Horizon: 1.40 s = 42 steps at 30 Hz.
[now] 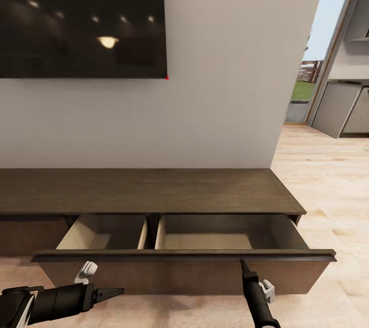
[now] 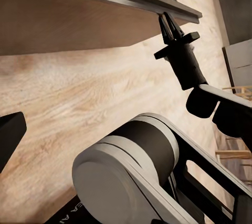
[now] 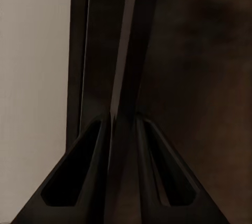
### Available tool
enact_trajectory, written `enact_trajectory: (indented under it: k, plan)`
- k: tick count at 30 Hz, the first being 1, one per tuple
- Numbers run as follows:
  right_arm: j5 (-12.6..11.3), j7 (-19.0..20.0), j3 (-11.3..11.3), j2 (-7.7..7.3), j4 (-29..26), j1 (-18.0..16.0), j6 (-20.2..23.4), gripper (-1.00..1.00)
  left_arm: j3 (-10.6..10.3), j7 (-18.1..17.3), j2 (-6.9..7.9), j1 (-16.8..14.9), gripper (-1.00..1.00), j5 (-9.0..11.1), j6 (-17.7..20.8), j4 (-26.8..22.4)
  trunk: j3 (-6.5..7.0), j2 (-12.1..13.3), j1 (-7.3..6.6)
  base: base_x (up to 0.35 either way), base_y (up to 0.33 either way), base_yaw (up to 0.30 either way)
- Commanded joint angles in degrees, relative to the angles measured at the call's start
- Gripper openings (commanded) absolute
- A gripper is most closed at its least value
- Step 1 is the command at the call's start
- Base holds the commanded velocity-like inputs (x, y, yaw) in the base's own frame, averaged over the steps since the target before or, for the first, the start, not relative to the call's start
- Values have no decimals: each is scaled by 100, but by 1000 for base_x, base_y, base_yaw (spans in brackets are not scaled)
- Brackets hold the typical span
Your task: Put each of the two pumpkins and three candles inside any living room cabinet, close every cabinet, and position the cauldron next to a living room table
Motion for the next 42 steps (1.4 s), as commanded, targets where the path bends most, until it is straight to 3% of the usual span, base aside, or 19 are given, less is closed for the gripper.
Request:
enact_trajectory:
  k: [1,42]
  plan:
    - [-8,68,36,1,-12,-2,3,-100,2,0,0,0,100,0,0,1,1,-1,-1,-54,0,0]
    - [-4,68,36,1,-12,-2,2,-100,-3,0,0,0,100,0,-9,1,1,-1,-1,-60,0,0]
